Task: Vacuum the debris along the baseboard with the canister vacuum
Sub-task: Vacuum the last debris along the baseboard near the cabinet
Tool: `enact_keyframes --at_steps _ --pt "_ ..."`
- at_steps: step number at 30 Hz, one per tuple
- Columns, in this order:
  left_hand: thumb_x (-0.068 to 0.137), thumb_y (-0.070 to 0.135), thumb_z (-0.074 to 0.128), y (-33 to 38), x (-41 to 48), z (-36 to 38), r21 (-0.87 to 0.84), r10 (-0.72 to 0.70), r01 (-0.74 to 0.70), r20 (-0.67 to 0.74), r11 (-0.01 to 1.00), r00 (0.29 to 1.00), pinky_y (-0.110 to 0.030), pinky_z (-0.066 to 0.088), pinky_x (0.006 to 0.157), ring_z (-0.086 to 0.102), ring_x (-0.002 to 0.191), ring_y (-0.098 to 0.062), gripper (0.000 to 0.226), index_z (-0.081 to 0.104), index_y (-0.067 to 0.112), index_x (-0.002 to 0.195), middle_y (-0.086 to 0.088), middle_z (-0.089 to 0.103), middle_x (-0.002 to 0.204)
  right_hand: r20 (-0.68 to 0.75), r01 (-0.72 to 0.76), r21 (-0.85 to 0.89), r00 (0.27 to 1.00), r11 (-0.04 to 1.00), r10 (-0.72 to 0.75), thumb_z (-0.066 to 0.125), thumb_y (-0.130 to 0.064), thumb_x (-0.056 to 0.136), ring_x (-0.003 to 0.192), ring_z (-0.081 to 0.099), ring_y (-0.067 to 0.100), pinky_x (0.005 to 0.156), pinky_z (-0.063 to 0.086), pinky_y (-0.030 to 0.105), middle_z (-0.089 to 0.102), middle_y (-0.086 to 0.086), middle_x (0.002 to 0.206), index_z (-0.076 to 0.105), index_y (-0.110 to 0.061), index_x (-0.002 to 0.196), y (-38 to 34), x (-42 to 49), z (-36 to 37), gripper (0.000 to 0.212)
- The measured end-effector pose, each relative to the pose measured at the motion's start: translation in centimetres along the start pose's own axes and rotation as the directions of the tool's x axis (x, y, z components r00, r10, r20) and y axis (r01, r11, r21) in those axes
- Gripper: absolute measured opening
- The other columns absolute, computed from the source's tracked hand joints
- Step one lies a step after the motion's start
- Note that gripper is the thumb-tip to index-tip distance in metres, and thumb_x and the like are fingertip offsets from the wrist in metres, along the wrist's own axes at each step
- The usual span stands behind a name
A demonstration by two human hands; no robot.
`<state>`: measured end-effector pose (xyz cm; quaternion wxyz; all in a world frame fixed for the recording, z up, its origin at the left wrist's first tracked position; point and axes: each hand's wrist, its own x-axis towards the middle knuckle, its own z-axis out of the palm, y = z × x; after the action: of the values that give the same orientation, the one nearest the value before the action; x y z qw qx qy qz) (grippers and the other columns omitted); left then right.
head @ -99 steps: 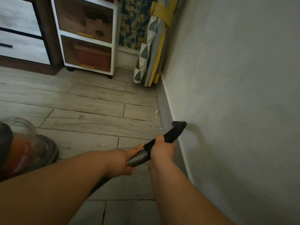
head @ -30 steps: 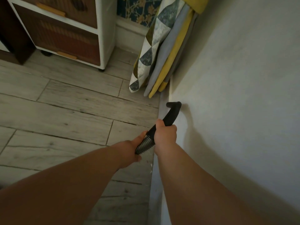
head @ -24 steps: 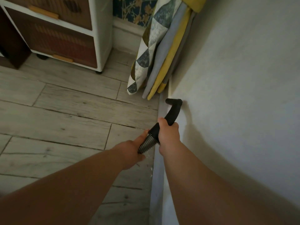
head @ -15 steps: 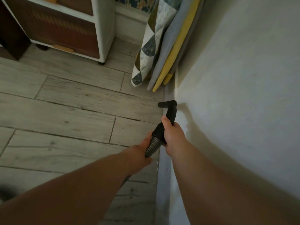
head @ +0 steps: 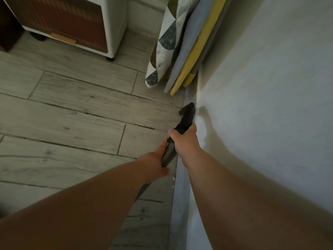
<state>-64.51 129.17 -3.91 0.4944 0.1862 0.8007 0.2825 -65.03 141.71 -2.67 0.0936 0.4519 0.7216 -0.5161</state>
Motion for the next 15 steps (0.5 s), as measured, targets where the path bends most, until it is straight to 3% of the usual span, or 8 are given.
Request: enact_keyframes --at_steps 3,6,9,13,15 --pt "0.086 0.022 0.062 -1.1 -0.2 1.2 0.091 -0.011 0.013 -0.015 0.996 1.0 -0.035 0.055 0.083 0.061 0.092 -0.021 0.111 -0.033 0.042 0.139 -0.009 0.055 0.121 0.03 0.009 -0.069 1.0 0.998 -0.007 0.064 -0.023 0.092 0.1 0.058 0.022 0.082 0.05 0.037 0.05 -0.003 0.125 0.011 -0.029 0.153 0.3 0.6 0.6 0.081" --pt "0.087 0.016 0.058 -1.7 -0.8 1.5 0.084 0.008 -0.006 -0.021 0.996 1.0 -0.032 0.055 0.078 0.061 0.086 -0.019 0.107 -0.03 0.047 0.139 -0.005 0.057 0.108 0.09 -0.003 -0.123 0.996 0.992 0.014 0.059 -0.025 0.096 0.092 0.054 0.019 0.08 0.048 0.036 0.037 -0.005 0.115 -0.006 -0.041 0.153 0.6 0.5 0.4 0.088" --pt "0.085 0.014 0.057 -1.5 -1.1 1.4 0.055 0.024 -0.025 0.013 0.998 1.0 -0.029 0.056 0.073 0.059 0.08 -0.016 0.107 -0.028 0.054 0.137 -0.001 0.057 0.1 0.109 0.022 -0.158 0.994 0.987 -0.004 0.055 -0.026 0.097 0.076 0.053 0.012 0.07 0.048 0.032 0.04 -0.004 0.112 -0.005 -0.046 0.152 1.2 0.1 -0.3 0.084" --pt "0.084 0.015 0.06 -0.9 -1.8 1.8 0.081 0.041 -0.047 0.067 0.996 0.997 -0.025 0.053 0.067 0.054 0.071 -0.01 0.111 -0.03 0.052 0.137 0.0 0.054 0.096 0.095 0.023 -0.163 0.995 0.986 -0.007 0.055 -0.024 0.095 0.081 0.059 0.015 0.068 0.052 0.033 0.047 -0.001 0.115 -0.002 -0.05 0.151 1.9 -0.9 -1.0 0.084" --pt "0.084 0.016 0.062 -0.7 -2.5 2.1 0.088 0.036 -0.047 0.115 0.995 0.993 -0.024 0.051 0.066 0.052 0.07 -0.009 0.114 -0.032 0.05 0.138 -0.003 0.056 0.105 0.101 0.01 -0.149 0.995 0.989 0.005 0.055 -0.024 0.095 0.081 0.057 0.013 0.066 0.05 0.031 0.047 -0.002 0.116 -0.001 -0.049 0.151 2.4 -1.7 -1.2 0.083"
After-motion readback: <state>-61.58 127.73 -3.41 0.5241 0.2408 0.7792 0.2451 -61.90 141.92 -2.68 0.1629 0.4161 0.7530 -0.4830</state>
